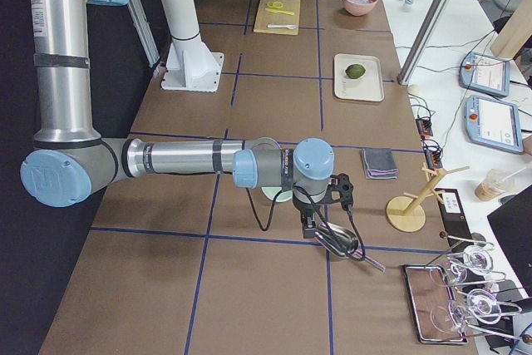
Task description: Place spoon in bowl
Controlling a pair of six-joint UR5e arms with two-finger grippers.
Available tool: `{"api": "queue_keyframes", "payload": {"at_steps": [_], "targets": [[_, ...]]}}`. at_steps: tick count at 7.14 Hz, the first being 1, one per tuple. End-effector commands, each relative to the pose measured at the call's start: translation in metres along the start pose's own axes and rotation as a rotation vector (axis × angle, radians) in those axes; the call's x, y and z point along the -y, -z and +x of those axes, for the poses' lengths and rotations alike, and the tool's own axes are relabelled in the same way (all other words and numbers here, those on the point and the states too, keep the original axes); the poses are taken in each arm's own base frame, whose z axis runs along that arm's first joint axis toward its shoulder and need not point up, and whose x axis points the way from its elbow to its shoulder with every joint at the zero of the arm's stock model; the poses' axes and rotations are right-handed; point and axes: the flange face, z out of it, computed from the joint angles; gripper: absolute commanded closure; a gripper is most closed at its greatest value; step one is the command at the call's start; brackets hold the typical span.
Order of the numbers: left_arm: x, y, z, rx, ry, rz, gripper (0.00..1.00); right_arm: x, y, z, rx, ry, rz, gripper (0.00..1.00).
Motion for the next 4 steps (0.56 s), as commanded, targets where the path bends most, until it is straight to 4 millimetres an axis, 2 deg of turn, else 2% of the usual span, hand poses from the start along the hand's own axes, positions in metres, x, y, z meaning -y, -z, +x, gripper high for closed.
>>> {"api": "queue_keyframes", "payload": {"at_steps": [1, 2, 4], "targets": [[0.001, 0.002, 0.001, 0.001, -0.005, 0.004, 0.00, -0.014, -0.005, -0.031, 0.021, -0.035, 0.007, 0.00], [0.000, 0.002, 0.001, 0.001, -0.005, 0.004, 0.00, -0.021, -0.018, -0.044, 0.048, -0.072, 0.041, 0.00], [-0.001, 0.000, 0.001, 0.000, -0.003, 0.002, 0.00, -0.037, -0.057, -0.093, 0.114, -0.156, 0.087, 0.00]]}}
